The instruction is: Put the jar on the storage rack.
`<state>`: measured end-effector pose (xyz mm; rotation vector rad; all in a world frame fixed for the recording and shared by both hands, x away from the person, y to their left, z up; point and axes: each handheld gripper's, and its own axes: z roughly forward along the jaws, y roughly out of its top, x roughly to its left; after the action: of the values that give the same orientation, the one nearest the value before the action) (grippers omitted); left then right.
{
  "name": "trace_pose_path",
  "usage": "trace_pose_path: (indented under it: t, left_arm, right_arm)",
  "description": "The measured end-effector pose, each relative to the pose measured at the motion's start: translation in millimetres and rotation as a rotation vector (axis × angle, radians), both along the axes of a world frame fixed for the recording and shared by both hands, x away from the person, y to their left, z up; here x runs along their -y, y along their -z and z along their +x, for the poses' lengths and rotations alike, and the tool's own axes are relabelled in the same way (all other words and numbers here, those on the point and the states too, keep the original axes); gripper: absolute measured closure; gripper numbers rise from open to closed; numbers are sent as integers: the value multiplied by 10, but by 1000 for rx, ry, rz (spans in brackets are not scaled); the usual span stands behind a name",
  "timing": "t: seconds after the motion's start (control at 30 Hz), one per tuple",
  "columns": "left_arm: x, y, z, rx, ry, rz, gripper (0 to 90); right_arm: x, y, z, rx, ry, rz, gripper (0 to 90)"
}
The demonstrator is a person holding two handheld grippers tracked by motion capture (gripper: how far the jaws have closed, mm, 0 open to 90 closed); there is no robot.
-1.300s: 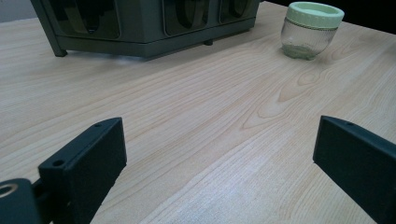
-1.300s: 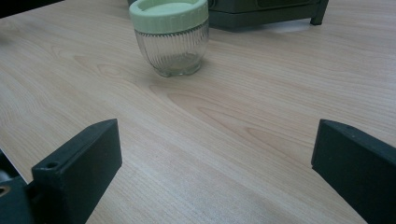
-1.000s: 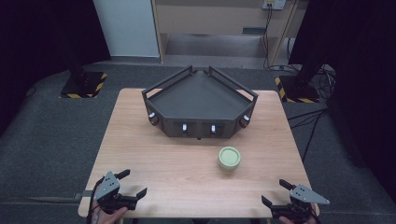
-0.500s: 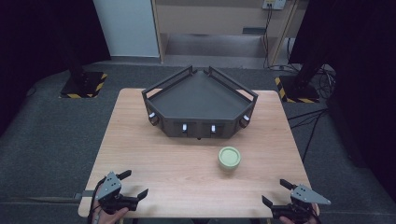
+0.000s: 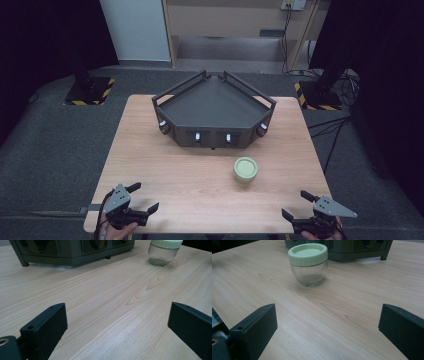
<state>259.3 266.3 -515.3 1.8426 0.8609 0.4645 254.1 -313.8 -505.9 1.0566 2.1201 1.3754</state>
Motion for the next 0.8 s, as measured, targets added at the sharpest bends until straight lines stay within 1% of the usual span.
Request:
trace_pose_path:
  t: [0.37, 0.8]
  left_arm:
    - [13, 8, 8, -9, 6, 3, 12]
    - [22, 15, 17, -13, 10, -1, 12]
  right_arm:
    - [-21, -107, 39, -1, -17, -23, 20]
    - [-102, -332, 154, 15, -62, -55, 19]
